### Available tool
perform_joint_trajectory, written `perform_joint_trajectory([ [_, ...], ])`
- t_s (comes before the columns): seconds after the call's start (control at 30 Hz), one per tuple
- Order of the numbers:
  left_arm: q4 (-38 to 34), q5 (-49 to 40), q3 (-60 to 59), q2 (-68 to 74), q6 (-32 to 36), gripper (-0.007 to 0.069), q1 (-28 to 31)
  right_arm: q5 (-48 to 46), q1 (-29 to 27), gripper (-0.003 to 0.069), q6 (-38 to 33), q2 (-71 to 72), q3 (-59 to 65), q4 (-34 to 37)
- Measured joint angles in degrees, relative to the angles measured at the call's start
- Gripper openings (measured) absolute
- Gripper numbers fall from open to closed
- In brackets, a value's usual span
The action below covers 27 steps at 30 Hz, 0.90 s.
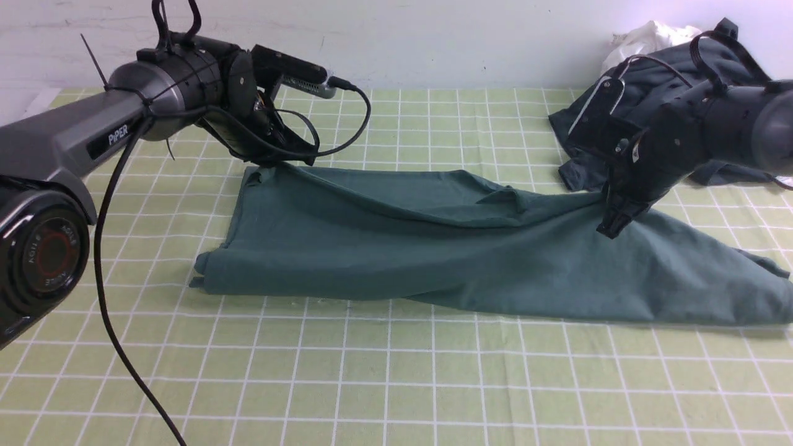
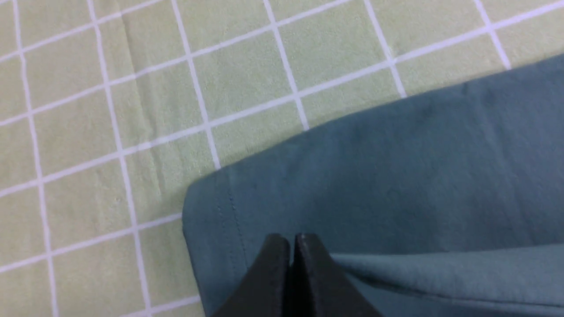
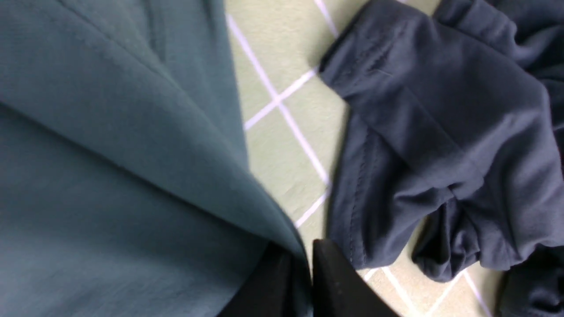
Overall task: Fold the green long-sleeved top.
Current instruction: Use both arms to drag the lower edge of the fabric forward and fold it over the upper edge
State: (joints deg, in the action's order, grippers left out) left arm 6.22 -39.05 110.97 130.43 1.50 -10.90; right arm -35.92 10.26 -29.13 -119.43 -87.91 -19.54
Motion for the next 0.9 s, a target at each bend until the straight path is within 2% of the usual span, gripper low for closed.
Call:
perform_joint_trajectory([
  [0.13, 0.02, 3.12, 0.57, 1.07, -3.14, 0.0041, 2.32, 1.69, -0.94, 0.0215, 5.78, -0.71, -0.33, -0.20],
  [0.27, -0.05, 9.74, 0.87, 1.07, -4.95, 0.0157, 4.24, 1.82, -1.43, 0.0314, 12.25, -0.78, -0.35, -0.51],
  [0.33, -0.05, 11.64, 1.11, 1.07, -5.09, 0.0222, 4.58, 1.46, -1.43, 0.0332, 14.79, -0.77, -0.35, -0.65],
  [0.37, -0.09, 11.99, 1.46, 1.07, -5.12, 0.0282, 4.57, 0.72, -1.11, 0.0340, 16.72, -0.60, -0.35, -0.79],
  [0.47, -0.21, 8.44, 3.08, 0.71, -5.17, 0.0387, 4.45, -1.67, 0.25, 0.0339, 19.23, 0.68, -0.35, -0.75],
  [0.57, -0.35, 2.60, 4.53, -1.21, -4.69, 0.0425, 4.07, -3.38, 2.12, 0.0304, 19.09, 2.62, -0.40, 1.15],
  [0.63, -0.51, -3.47, 5.35, -3.91, -2.51, 0.0416, 3.67, -3.83, 3.84, 0.0232, 16.87, 4.14, -0.54, 5.74],
  [0.77, -3.58, -11.16, 6.04, -7.32, 3.53, 0.0335, 2.95, -2.93, 4.74, 0.0055, 7.15, 3.41, -0.83, 21.54],
  [0.87, -9.20, -16.24, 6.13, -7.20, 7.74, 0.0241, 2.74, -1.01, 4.74, -0.0004, -5.58, -0.45, -0.94, 37.70],
  [0.9, -10.21, -17.35, 6.13, -6.98, 8.79, 0.0218, 2.74, -0.72, 4.74, -0.0008, -8.00, -1.42, -1.10, 40.48],
])
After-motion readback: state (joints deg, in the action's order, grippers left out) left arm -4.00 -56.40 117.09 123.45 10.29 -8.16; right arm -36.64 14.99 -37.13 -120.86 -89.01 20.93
